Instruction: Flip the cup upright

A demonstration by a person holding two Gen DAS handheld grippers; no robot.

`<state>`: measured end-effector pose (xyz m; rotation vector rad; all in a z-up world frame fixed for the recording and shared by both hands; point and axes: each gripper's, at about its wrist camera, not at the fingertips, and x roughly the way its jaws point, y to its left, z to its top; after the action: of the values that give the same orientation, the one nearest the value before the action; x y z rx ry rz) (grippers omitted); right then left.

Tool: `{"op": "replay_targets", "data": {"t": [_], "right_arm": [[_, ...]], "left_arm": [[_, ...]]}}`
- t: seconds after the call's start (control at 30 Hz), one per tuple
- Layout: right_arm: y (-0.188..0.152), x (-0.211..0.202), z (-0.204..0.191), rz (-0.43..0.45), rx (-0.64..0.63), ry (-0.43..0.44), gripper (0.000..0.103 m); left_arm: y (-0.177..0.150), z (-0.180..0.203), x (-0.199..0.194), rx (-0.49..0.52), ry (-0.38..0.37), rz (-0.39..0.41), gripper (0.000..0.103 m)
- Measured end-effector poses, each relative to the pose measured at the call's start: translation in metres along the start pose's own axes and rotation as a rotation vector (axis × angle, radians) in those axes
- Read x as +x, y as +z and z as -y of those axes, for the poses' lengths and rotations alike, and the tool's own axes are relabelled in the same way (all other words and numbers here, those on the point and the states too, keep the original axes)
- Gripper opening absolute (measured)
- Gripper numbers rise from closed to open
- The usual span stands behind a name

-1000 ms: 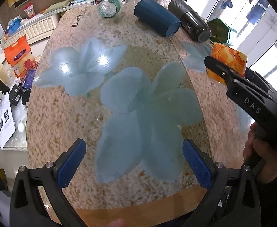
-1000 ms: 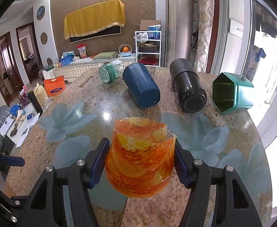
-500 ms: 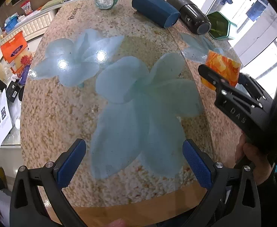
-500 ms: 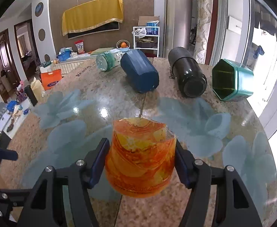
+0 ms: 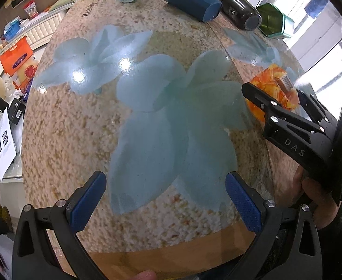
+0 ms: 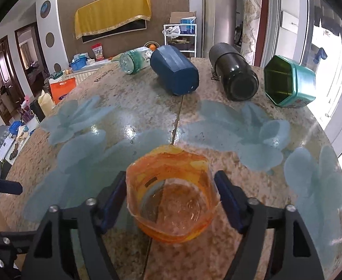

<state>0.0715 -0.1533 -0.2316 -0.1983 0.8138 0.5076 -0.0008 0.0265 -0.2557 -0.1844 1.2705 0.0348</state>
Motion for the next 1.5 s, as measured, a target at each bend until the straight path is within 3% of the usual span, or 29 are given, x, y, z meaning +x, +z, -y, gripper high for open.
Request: {"op": "replay_targets", "data": {"t": [0.33,0.53,0.87,1.0,1.17,1.5], "right_arm": [[0.007,-0.023,0.001,0.017,0.015,0.013,0.083],[0.037,-0.059,0.003,0.064,0.001,0.023,0.089],[0.092,-0.121,0.025,0.105,0.072,0.092,0.09],[0.109,-0.14,0.028,0.116,0.044,0.093,0.095],[0.119,-0.159,0.043,0.104,0.031,0.128,0.096],[0.115,-0.173,0.055,0.042,-0.027,0.131,0.097]], "left_arm": [[-0.001,0.002,-0.007,0.01,-0.003,0.015,0.103],[0.006,0.004,-0.024,0.015,0.008,0.03,0.103],[0.033,0.014,-0.069,0.018,0.052,0.089,0.103],[0.041,0.02,-0.094,-0.027,0.055,0.123,0.103],[0.054,0.037,-0.128,-0.089,0.063,0.179,0.103],[0.067,0.074,-0.172,-0.107,0.061,0.249,0.103]]}}
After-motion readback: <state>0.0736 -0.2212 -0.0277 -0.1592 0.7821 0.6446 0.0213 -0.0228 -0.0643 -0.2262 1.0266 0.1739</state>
